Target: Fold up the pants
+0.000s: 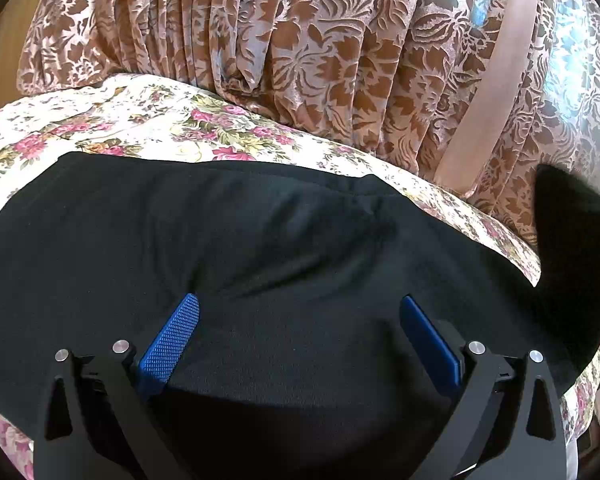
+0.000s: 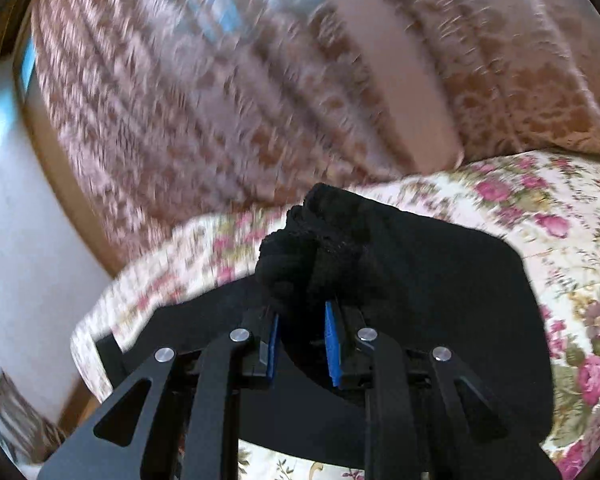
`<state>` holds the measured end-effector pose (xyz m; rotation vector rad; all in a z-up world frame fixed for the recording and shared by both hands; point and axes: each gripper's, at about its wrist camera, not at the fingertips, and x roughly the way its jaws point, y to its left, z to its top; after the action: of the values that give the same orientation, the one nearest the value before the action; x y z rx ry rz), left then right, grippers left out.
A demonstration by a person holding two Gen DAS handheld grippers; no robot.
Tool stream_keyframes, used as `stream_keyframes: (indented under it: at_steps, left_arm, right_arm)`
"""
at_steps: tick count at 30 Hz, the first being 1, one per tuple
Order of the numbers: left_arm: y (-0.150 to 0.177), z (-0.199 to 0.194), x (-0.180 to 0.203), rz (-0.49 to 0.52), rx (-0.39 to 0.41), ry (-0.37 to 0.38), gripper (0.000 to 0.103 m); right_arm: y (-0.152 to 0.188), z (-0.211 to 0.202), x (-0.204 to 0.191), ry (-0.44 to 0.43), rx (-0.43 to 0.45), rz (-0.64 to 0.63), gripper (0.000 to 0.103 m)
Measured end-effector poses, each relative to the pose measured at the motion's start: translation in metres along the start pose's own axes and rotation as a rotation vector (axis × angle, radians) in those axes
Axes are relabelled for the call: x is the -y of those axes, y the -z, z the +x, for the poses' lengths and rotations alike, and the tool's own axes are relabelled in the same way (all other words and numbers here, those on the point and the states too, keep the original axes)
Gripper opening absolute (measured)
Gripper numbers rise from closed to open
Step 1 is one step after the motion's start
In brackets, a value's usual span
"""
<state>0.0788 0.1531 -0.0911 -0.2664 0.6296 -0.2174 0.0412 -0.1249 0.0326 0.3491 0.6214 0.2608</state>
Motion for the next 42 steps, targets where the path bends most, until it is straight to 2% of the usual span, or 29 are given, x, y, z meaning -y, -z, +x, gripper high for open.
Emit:
stream_keyframes:
  at_steps: [10,13,17,19,21,23,25,27,28,29,30,31,33,35,37,39,40,41,42]
  left_arm:
    - [0.0,0.0,0.001,-0.005,0.007,0.008,0.099]
    - [0.0,-0.001,0.0,-0.005,0.008,0.01,0.099]
    - [0.0,0.0,0.0,-0.015,0.017,0.026,0.099]
    - [0.0,-0.002,-0.001,-0.026,0.02,0.041,0.099]
    - [-0.005,-0.004,-0.001,-0.047,0.008,0.063,0.099]
    - [-0.012,-0.008,0.001,-0.086,-0.002,0.104,0.099]
    - [-0.02,-0.015,0.01,-0.155,0.01,0.21,0.099]
    - [-0.028,-0.015,0.028,-0.175,-0.007,0.277,0.099]
    - [-0.032,-0.009,0.043,-0.167,-0.043,0.313,0.099]
    - [-0.035,-0.002,0.059,-0.152,-0.083,0.346,0.099]
    - [-0.037,0.009,0.074,-0.133,-0.121,0.364,0.099]
    - [-0.037,0.016,0.082,-0.119,-0.147,0.367,0.099]
    - [-0.037,0.034,0.098,-0.1,-0.191,0.362,0.099]
    - [-0.034,0.056,0.113,-0.102,-0.269,0.39,0.099]
    - [-0.028,0.071,0.123,-0.094,-0.323,0.381,0.098]
    - [-0.023,0.078,0.13,-0.081,-0.334,0.373,0.081]
    - [-0.021,0.081,0.134,-0.072,-0.344,0.388,0.05]
    - [-0.019,0.085,0.138,-0.07,-0.368,0.38,0.028]
    - [-0.017,0.085,0.138,-0.076,-0.37,0.366,0.026]
  right_arm:
    - [0.045,0.055,-0.004,0.003,-0.159,-0.049,0.022]
    - [0.059,0.067,0.0,-0.008,-0.224,-0.046,0.035]
    - [0.06,0.056,-0.003,-0.08,-0.233,-0.054,0.059]
    - [0.056,0.041,0.002,-0.12,-0.218,-0.024,0.06]
    - [0.05,0.018,0.016,-0.153,-0.165,0.034,0.06]
    - [0.042,-0.003,0.033,-0.138,-0.103,0.072,0.06]
    - [0.034,-0.026,0.058,-0.071,-0.036,0.111,0.059]
    - [0.024,-0.042,0.083,0.016,0.023,0.151,0.05]
    - [0.02,-0.046,0.095,0.052,0.037,0.17,0.047]
    - [0.015,-0.047,0.111,0.091,0.034,0.199,0.038]
    - [0.012,-0.047,0.121,0.105,0.026,0.218,0.023]
    - [0.011,-0.045,0.127,0.118,0.015,0.229,0.019]
    - [0.008,-0.037,0.141,0.155,-0.032,0.241,0.014]
    - [0.01,-0.033,0.148,0.16,-0.042,0.245,0.014]
    - [0.011,-0.025,0.152,0.165,-0.061,0.243,0.014]
    - [0.015,-0.018,0.153,0.167,-0.066,0.239,0.014]
    - [0.017,-0.014,0.154,0.168,-0.074,0.236,0.015]
    - [0.018,-0.01,0.154,0.173,-0.08,0.236,0.015]
    - [0.019,-0.009,0.155,0.17,-0.082,0.239,0.016]
